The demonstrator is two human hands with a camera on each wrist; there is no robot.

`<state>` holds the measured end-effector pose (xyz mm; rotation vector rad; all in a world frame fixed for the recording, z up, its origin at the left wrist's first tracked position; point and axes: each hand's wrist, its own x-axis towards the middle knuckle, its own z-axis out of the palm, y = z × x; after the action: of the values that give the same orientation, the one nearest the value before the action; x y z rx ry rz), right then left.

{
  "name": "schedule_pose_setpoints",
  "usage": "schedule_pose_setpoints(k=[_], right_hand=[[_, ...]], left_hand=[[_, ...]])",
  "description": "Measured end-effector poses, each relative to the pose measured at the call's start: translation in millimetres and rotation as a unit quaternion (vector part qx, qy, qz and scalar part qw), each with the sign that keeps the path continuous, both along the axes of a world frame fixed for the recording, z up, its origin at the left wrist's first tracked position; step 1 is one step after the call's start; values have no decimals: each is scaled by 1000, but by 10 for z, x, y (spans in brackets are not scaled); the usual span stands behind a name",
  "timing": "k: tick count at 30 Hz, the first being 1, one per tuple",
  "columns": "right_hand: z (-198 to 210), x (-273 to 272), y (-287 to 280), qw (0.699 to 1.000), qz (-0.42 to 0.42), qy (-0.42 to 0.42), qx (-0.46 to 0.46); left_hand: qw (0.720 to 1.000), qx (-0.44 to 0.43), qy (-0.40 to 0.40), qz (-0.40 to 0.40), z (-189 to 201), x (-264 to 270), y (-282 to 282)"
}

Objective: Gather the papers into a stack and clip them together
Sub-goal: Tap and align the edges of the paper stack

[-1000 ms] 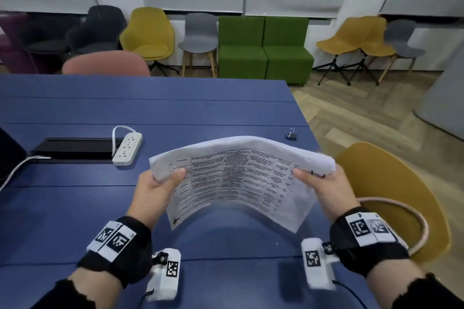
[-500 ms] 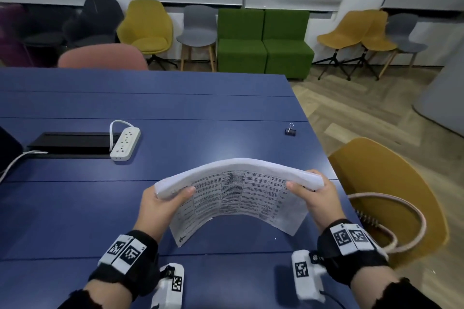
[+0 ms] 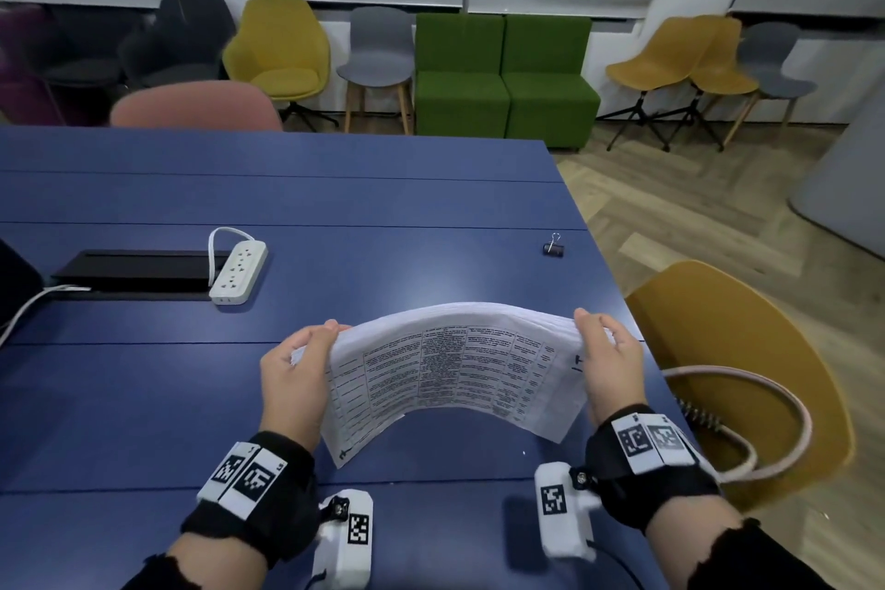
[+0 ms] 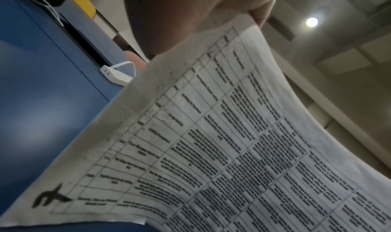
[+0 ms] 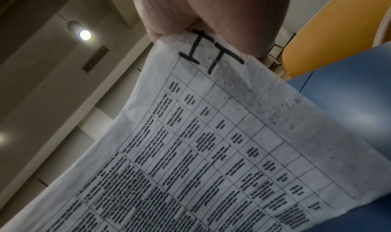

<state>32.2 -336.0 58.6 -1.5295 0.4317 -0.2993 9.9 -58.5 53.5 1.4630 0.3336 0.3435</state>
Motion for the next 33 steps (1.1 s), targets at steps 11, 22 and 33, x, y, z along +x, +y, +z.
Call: schedule_pose_setpoints(k=[11,22,33], right_hand=[[-92,-123,-172,987,157,-26,-20],[-18,-125,-324,983,177,-53,-16],[-53,-58,-335,981,190,-42,14]], left_hand=[[990,48,-25,-129,-127,-69,195],[984,39,-29,-174,-86,38,360],[981,42,-29,-188,-105,159,302]])
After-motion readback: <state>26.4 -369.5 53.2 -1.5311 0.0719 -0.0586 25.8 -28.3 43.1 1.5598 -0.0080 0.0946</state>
